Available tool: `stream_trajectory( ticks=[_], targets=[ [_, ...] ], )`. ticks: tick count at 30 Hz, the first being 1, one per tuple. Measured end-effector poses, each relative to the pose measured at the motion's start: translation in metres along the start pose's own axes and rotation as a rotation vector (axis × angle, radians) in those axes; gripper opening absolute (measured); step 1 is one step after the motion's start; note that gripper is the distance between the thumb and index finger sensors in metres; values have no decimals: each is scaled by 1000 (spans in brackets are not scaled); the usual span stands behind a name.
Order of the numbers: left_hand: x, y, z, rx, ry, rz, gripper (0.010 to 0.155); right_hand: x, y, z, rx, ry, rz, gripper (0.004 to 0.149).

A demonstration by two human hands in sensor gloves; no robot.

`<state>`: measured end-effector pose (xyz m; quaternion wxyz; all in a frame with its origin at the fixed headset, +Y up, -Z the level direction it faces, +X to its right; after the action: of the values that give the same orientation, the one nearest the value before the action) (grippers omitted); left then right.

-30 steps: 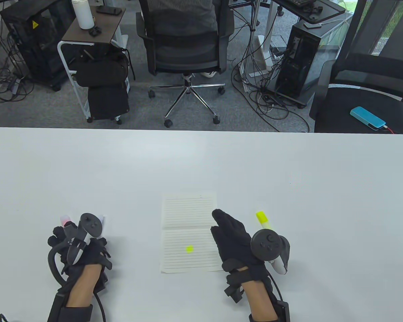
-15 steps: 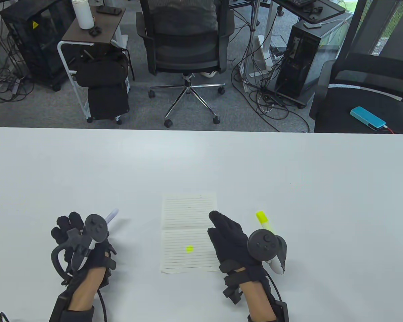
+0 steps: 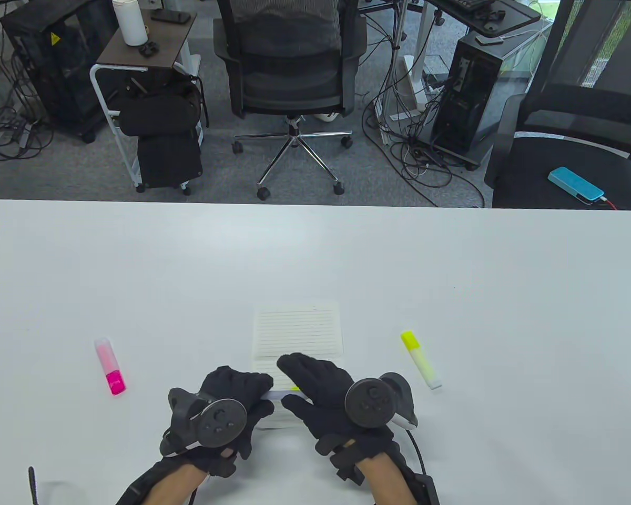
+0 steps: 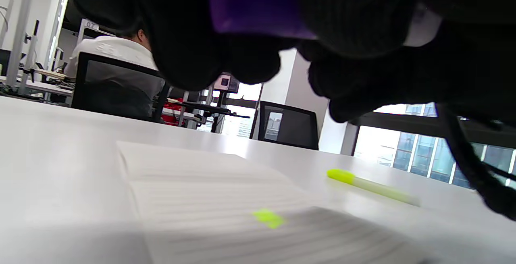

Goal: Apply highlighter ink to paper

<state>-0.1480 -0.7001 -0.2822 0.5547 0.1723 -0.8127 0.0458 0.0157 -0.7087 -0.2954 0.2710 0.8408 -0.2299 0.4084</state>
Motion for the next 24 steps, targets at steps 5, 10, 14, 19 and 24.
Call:
stream_trajectory(
  ticks=[5, 10, 14, 19, 24],
  targets=[
    [-1, -13, 7, 118, -28, 67, 55, -3, 4, -7, 6, -11, 0, 56],
    [-2, -16, 4, 177, -62, 83, 75, -3, 1, -4, -104, -5, -8, 50],
    [-2, -13, 8, 271, -102, 76, 70, -3, 2, -3, -133, -10, -27, 50],
    [-4, -17, 13, 286, -109, 121, 65, -5, 8, -3, -167, -15, -74, 47],
    [-8, -20, 17, 411, -82, 120, 61, -4, 4, -5, -181, -31, -53, 45]
  ],
)
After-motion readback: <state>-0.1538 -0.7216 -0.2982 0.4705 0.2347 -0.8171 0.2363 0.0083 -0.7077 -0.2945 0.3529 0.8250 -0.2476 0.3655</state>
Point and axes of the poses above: the tracker on the back of each hand, its own z axis roughly to the little-finger side, its own x axis roughly from the fingertips to the wrist, y = z × x, the point moved 5 cm from there along -x, roughly from the wrist to the fingertips, and after that the axes turned 8 degrees about y, right-handed, at the moved point
